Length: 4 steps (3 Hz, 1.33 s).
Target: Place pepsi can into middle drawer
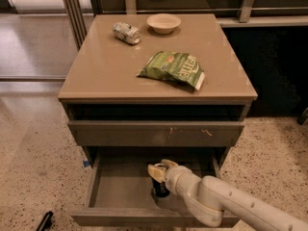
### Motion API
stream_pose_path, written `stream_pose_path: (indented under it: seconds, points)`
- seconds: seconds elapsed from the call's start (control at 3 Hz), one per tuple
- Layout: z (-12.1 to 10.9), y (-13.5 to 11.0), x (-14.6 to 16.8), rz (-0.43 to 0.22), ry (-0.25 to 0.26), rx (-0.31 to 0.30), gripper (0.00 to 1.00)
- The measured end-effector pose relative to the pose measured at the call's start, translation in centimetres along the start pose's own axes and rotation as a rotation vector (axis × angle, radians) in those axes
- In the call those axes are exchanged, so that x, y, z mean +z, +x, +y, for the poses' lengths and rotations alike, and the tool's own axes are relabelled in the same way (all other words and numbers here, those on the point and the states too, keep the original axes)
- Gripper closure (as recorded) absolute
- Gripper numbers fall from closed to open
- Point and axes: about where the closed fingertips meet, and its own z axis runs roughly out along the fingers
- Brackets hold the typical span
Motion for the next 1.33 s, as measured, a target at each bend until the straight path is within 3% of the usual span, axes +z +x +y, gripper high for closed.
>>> stream_pose_path:
  seconds: [0.33, 0.67, 1.33]
  points:
    - [-1.25, 1.57, 1.56, 0.010, 0.025, 0.017, 1.00]
    - [-1.25, 1.67, 1.61, 0.011, 0.024, 0.019, 0.81]
    - [-1.25, 1.67, 1.61, 0.011, 0.024, 0.019, 0.35]
